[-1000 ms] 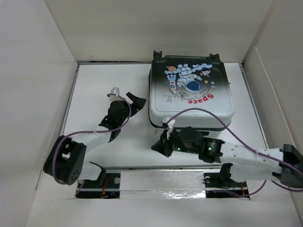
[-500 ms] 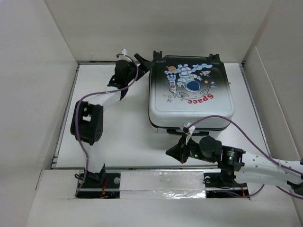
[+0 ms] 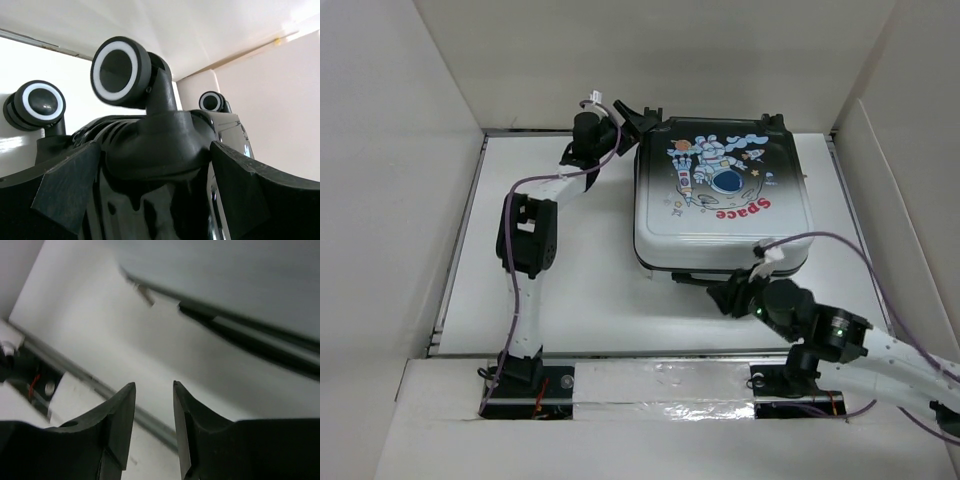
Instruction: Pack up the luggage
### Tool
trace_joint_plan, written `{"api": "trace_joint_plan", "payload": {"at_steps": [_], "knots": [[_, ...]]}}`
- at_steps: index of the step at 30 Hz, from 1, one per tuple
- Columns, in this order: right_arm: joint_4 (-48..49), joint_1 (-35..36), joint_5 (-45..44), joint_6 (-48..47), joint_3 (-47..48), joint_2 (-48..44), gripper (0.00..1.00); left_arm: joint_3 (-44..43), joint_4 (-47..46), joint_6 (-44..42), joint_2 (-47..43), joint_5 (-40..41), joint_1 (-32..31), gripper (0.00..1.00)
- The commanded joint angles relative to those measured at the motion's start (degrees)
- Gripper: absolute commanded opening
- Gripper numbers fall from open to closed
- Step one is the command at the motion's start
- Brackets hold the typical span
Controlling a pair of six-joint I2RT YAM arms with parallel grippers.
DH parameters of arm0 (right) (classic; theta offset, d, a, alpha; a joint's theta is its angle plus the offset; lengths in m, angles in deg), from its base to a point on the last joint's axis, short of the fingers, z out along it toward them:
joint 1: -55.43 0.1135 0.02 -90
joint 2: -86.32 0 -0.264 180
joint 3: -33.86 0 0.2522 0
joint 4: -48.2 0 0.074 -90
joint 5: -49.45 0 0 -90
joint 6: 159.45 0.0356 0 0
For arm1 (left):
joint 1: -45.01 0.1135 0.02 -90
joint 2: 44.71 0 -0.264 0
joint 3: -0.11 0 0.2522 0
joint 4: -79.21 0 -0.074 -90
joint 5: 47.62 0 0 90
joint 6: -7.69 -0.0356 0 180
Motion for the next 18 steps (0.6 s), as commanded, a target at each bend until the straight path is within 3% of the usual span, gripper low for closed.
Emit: {"api": "trace_joint_plan", "payload": {"at_steps": [1,2,3,4,6,7,8,10,11,14,18], "knots": [[-5.1,-7.7,-10.3,-5.2,12.7,-1.5,0.38,5.8,-8.2,2.4,-5.1,-0.8,1.1,0.89],[-5.4,-10.5,-10.9,-7.9,15.9,-0.7,0.25,11.4,-11.0,2.6,-6.8,-0.1,1.9,0.89],[-5.0,-13.6,-11.2,-13.8,18.6,0.5,0.2,14.0,-12.2,2.6,-10.6,2.0,2.4,0.89],[-3.6,-21.5,-10.3,-16.7,23.7,3.8,0.17,17.2,-13.2,2.7,-12.5,2.9,2.9,0.89],[-2.4,-31.5,-8.2,-23.1,28.5,8.4,0.03,27.1,-17.4,3.3,-19.4,7.2,4.4,0.89],[0.0,-43.2,-2.8,-24.5,31.7,10.8,0.01,30.8,-18.6,4.2,-21.4,8.7,4.4,0.87],[1.2,-49.4,0.7,-25.5,32.9,16.3,0.0,37.2,-21.0,4.3,-23.6,10.2,5.1,0.84],[4.2,-61.8,16.1,-25.1,34.7,22.6,0.0,42.9,-22.9,4.5,-28.3,13.4,5.1,0.79],[4.7,-71.0,19.9,-24.4,36.6,28.7,0.0,46.9,-24.0,3.3,-29.4,13.6,4.5,0.77],[7.1,-78.4,23.9,-22.1,40.0,39.4,0.01,52.4,-23.3,0.6,-32.2,14.2,2.2,0.73],[7.4,-81.5,26.9,-20.7,46.6,53.9,0.09,61.5,-29.6,0.4,-33.7,14.2,-1.5,0.66]]}}
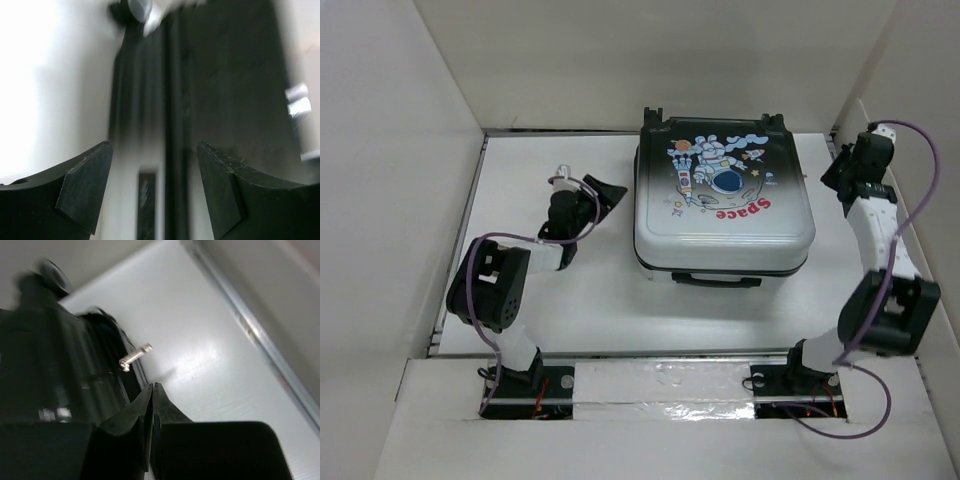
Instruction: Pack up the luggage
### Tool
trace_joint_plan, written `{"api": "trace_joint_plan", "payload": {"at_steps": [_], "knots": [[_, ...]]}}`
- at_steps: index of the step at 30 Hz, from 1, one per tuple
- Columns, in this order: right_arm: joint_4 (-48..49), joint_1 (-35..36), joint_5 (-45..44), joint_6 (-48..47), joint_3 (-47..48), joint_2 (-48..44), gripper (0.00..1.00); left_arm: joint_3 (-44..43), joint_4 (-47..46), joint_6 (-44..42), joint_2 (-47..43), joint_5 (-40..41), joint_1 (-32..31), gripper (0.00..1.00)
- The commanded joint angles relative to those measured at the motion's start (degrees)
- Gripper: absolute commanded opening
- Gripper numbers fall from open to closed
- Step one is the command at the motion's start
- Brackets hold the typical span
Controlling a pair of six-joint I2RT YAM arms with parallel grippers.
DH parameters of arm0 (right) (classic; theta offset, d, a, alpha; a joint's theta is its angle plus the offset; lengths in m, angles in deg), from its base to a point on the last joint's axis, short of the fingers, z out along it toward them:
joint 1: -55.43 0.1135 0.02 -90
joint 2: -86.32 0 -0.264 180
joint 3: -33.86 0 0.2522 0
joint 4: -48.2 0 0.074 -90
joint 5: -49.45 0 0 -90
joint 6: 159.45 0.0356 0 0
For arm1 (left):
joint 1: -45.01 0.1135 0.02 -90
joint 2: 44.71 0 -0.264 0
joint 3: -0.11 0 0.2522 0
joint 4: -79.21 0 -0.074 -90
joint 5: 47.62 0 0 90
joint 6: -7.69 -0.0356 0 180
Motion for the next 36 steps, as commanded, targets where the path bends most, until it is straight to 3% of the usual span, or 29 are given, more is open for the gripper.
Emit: {"api": "trace_joint_plan", "payload": {"at_steps": [1,6,10,15,22,24,28,31,32,36], "knots": [[-0.8,-1.5,10.1,-0.2,7.6,9.1,0.1,5.6,-6.8,-1.9,-2.7,0.3,-3.2,0.65],[-6.3,-0.7,18.6,-2.0,17.6,21.7,0.13,9.4,-5.6,-5.6,-5.9,0.6,-8.4,0.61],[-13.9,5.4,26.5,-7.1,26.6,30.7,0.15,11.0,-1.4,-10.6,-9.8,5.0,-14.1,0.58],[-22.3,15.9,30.1,-12.7,43.2,44.2,0.17,16.5,1.5,-12.1,-16.6,9.7,-21.2,0.53],[-30.6,26.6,34.3,-12.7,68.0,60.4,0.17,20.5,9.7,-11.9,-24.7,24.1,-37.9,0.53],[-28.5,28.1,35.6,-10.8,69.8,61.5,0.23,21.2,10.9,-10.4,-26.1,26.6,-41.9,0.53],[-20.2,30.1,42.2,-4.7,70.1,61.3,0.34,20.7,10.6,-9.9,-25.6,26.8,-43.8,0.53],[-15.6,30.1,45.2,-1.5,69.4,59.6,0.51,18.0,11.5,-10.7,-23.6,27.4,-43.8,0.53],[-15.1,30.1,45.2,-1.1,69.0,57.7,0.61,16.6,11.7,-11.2,-23.2,27.6,-43.8,0.54],[-11.4,28.2,46.4,-0.3,67.9,50.5,0.78,14.0,10.8,-11.3,-20.8,27.1,-40.2,0.54]]}}
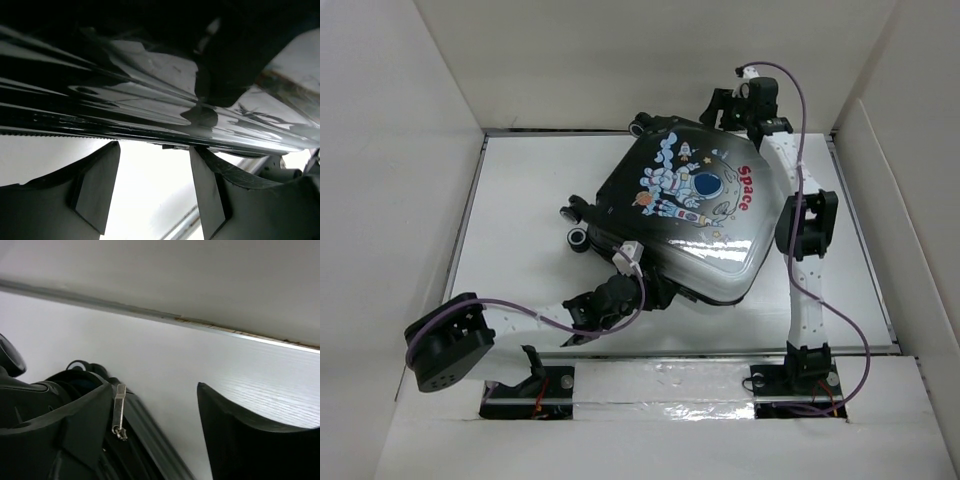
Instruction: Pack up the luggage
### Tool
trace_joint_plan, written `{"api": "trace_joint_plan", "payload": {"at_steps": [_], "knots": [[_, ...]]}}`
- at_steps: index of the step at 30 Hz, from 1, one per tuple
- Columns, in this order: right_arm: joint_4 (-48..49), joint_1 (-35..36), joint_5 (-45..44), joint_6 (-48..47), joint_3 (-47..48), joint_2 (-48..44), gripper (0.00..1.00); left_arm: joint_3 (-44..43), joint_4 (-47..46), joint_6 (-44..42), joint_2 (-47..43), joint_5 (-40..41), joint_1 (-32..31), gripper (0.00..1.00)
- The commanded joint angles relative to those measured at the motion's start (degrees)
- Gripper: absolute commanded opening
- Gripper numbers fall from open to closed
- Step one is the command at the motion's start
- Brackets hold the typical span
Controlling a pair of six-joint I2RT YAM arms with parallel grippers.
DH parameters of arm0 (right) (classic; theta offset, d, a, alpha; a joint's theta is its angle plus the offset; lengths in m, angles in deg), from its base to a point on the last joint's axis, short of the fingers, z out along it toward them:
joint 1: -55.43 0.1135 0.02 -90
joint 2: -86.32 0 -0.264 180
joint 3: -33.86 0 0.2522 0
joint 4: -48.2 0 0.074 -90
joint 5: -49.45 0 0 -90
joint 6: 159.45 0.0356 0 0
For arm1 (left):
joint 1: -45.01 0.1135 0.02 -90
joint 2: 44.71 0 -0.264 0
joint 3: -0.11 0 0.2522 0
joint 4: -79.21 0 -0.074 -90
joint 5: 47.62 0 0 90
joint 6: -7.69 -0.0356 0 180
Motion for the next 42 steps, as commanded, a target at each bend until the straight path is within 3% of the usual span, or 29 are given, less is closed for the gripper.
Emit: {"api": "trace_joint_plan", "payload": {"at_steps": [1,6,9,10,11,13,14,16,17,18,21,23,25,27,32,37,39,42], "knots": [[-4.0,6.3,21.9,6.0,0.0,-12.4,0.81,-7.6,-4.2,0.6,3.4,0.4,7.3,0.55],[-2.3,3.0,22.6,6.0,-2.4,-23.0,0.91,-10.4,-4.5,0.6,5.5,-1.3,10.0,0.57],[1.0,0.9,15.1,3.9,-15.9,-35.7,0.93,-10.6,-5.2,0.9,5.7,-1.7,11.3,0.57],[6.3,-0.7,10.5,4.7,-27.4,-44.0,0.92,-10.4,-5.5,1.1,5.9,-2.3,11.3,0.57],[9.1,-1.9,8.7,5.7,-33.8,-48.5,0.83,-10.2,-6.0,1.2,5.9,-2.8,11.3,0.57],[18.2,-4.7,6.3,9.3,-47.4,-58.2,0.55,-9.9,-6.4,1.2,5.8,-3.6,11.3,0.57],[20.5,-7.7,3.6,11.2,-61.6,-68.6,0.23,-9.3,-7.0,1.3,5.7,-3.9,11.3,0.57],[26.9,-9.8,-0.2,14.7,-75.3,-79.0,0.04,-8.5,-8.0,1.3,5.6,-4.7,11.3,0.57],[26.9,-11.6,-2.0,15.0,-86.1,-88.0,0.0,-7.9,-8.2,1.3,5.6,-5.1,11.3,0.57],[26.4,-12.1,-2.4,14.9,-90.5,-91.8,0.0,-7.6,-8.2,1.2,5.1,-5.6,11.3,0.57],[19.9,-13.5,-3.4,12.3,-102.1,-102.1,0.0,-6.1,-7.6,-0.1,2.4,-6.1,11.3,0.56],[13.4,-14.2,-4.9,10.9,-105.8,-106.1,0.0,-4.5,-6.8,-0.7,0.5,-5.4,10.7,0.49],[13.8,-14.2,-5.0,11.2,-111.6,-112.0,0.0,-3.6,-6.5,-1.2,-2.2,-4.7,10.0,0.42],[15.4,-14.2,-2.1,12.2,-114.7,-113.7,0.0,-2.6,-5.8,-1.9,-3.8,-3.6,7.9,0.38],[20.8,-14.2,9.2,10.1,-112.8,-102.8,0.0,-2.9,-5.3,-3.5,-2.7,-0.7,1.6,0.35],[25.7,-12.6,11.0,7.7,-107.0,-93.3,0.0,-5.3,-7.0,-3.1,3.8,-0.7,-3.5,0.34],[27.1,-11.4,15.1,7.6,-103.9,-88.0,0.0,-7.1,-8.3,-3.1,6.4,-1.3,-4.0,0.34],[27.0,-9.0,14.0,6.7,-101.1,-83.8,0.0,-9.8,-9.2,-4.1,8.6,-3.3,-4.0,0.35]]}}
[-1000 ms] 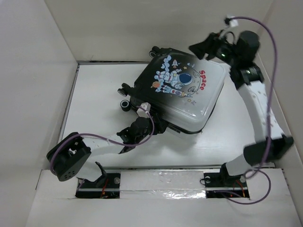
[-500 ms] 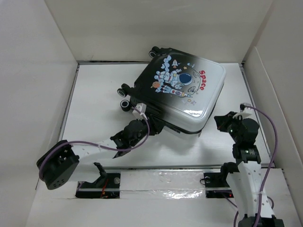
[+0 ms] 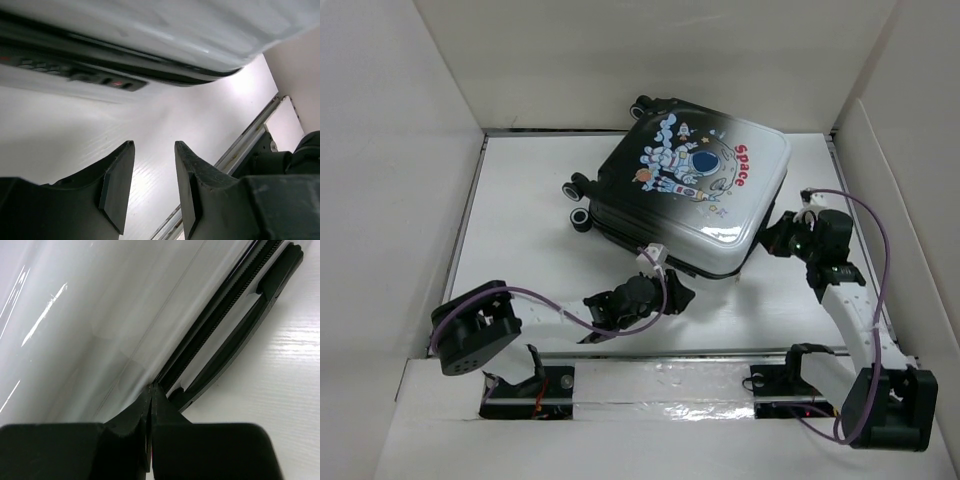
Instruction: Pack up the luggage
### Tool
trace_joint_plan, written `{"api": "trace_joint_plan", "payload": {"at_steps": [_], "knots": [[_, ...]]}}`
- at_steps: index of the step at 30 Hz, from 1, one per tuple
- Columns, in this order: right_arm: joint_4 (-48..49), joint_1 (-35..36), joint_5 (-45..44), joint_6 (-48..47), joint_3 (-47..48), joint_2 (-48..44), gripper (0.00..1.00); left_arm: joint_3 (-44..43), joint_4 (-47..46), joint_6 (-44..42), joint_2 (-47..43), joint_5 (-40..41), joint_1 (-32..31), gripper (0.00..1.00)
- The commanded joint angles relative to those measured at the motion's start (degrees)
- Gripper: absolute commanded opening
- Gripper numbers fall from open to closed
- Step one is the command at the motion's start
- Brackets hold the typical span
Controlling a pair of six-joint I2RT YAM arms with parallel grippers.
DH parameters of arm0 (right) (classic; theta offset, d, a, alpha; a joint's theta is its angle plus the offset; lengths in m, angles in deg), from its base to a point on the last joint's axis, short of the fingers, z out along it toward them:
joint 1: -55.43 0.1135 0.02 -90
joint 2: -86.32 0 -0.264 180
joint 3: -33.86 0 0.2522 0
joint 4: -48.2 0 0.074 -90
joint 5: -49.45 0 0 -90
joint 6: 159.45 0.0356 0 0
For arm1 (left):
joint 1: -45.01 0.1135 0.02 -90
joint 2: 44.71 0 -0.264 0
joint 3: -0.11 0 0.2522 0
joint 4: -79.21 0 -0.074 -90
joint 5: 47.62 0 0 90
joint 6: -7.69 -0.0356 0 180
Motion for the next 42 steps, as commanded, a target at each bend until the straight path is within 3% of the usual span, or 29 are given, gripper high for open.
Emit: {"api": "trace_joint_plan", "payload": {"at_steps": [1,4,7,9,11,16,17,20,29,36,42], "knots": [[9.7,4.4,5.4,-0.6,4.9,2.9,0.0,-5.4,-4.7,-1.9,0.8,-1.3,-0.2,0.35],[7.9,4.5,1.1,0.5,1.6,-0.8,0.0,-9.0,-5.2,-3.9,2.6,-0.6,-0.2,0.35],[7.4,4.5,-3.3,5.9,-8.2,-12.3,0.16,-12.7,-4.8,-3.7,5.6,-2.9,3.2,0.35],[8.4,5.1,-4.4,8.8,-13.6,-18.9,0.22,-13.5,-6.5,-2.7,7.2,-5.9,6.7,0.35],[6.0,5.6,-4.5,9.5,-18.5,-27.4,0.23,-13.8,-6.9,-2.2,7.5,-7.8,7.4,0.35],[3.6,5.6,1.5,4.2,-22.4,-36.0,0.18,-12.3,-5.9,-2.8,5.2,-7.4,7.9,0.35],[3.5,5.6,1.8,4.1,-23.6,-36.6,0.25,-11.9,-6.0,-2.7,4.7,-7.3,7.9,0.35],[11.6,5.6,5.4,6.1,-26.8,-36.0,0.46,-10.6,-4.6,-2.9,2.7,-6.6,7.9,0.35],[25.1,8.4,10.7,0.4,-26.4,-20.7,0.45,-5.3,-0.9,-3.4,-2.9,-6.9,7.9,0.35],[23.7,17.1,-1.9,-3.2,-23.1,-19.7,0.49,-1.1,0.0,-2.6,-2.5,-8.0,7.9,0.35],[25.9,20.3,-6.9,-4.1,-21.0,-13.6,0.49,-2.9,-1.7,-3.5,-0.9,-9.4,7.9,0.35]]}}
